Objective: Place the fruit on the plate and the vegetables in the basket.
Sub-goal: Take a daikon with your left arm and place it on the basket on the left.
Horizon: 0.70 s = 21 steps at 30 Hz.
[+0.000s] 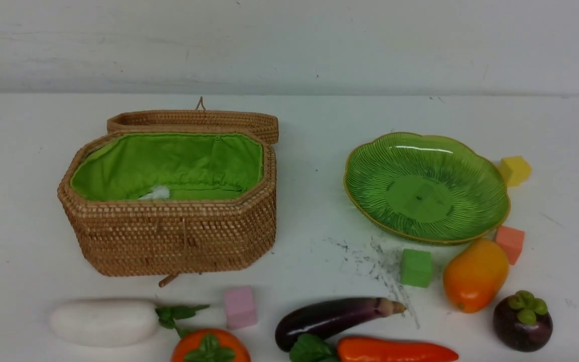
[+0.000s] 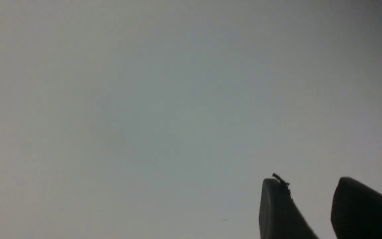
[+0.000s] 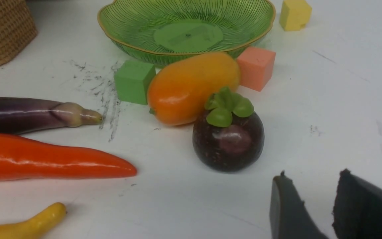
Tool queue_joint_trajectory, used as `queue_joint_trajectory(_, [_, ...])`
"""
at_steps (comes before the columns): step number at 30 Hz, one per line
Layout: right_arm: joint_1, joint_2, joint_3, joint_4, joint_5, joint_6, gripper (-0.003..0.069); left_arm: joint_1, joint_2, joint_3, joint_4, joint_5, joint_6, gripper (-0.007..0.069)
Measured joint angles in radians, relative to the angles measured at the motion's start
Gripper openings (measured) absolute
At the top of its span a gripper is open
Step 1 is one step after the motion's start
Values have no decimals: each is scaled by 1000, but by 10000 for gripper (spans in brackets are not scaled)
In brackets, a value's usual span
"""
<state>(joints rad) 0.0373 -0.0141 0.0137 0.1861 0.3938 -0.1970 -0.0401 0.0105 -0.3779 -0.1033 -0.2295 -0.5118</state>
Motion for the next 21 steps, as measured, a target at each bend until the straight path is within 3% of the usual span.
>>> queue_joint_trajectory(5, [0,0,0,0,0,0,242,0,179,-344,-2,392,54,239])
queue_joint_trajectory(7, [0,0,0,0,0,0,242,0,270,-452,-3,615,58,239])
queue_joint_trajectory(12, [0,0,0,0,0,0,242,0,426,-510,12,940,63,239])
queue_joint_trajectory(21, [0,0,0,0,0,0,242,0,567,-439,45,1011,65,239])
